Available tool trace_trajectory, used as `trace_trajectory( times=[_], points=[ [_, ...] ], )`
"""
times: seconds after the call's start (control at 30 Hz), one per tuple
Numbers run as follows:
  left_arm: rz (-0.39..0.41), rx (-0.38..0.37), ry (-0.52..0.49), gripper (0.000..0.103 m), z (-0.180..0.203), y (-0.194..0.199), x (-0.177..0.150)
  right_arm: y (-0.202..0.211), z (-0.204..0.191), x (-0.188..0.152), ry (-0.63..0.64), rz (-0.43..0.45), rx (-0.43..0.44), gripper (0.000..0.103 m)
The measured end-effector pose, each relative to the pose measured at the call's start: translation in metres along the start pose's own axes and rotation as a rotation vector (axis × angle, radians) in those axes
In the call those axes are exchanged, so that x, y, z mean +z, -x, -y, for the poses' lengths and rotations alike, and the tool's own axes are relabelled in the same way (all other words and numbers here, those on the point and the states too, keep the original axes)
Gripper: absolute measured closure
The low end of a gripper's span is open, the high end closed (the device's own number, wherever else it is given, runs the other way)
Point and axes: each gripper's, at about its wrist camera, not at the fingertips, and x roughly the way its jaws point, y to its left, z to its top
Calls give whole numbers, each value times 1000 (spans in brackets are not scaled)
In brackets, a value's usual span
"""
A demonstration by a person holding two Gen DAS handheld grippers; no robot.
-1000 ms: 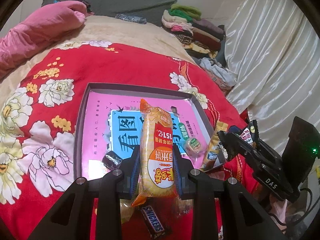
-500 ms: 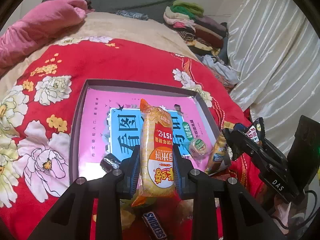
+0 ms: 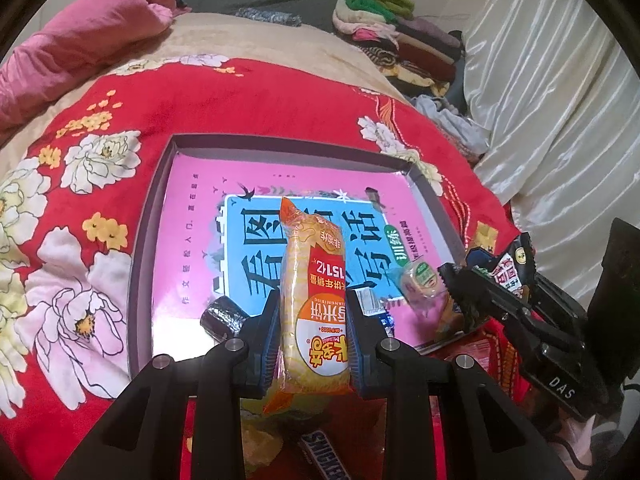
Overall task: Organize snacks
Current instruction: 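Carry the orange cake with left while right carries the black bag over the lid, then release the orange cake onto the book with left while right releases the black bag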
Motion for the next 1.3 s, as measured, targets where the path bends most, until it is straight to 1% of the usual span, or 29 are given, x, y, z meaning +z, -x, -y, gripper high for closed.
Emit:
trace_trajectory(
  times=[0.43,0.6,0.97,1.2,1.3],
  points=[
    [-15,6,6,73,-4,-16,1,-24,-5,-14,20,-99,-12,67],
    [-18,18,4,73,-5,-21,2,-29,-7,-16,33,-122,-23,67],
    [-18,42,-21,73,0,-24,0,-31,-5,-18,39,-135,-49,67],
    [-25,32,-27,73,1,-25,0,-30,-4,-18,40,-139,-54,66],
    [-27,21,-18,73,0,-24,0,-28,0,-16,23,-129,-55,63]
  ],
)
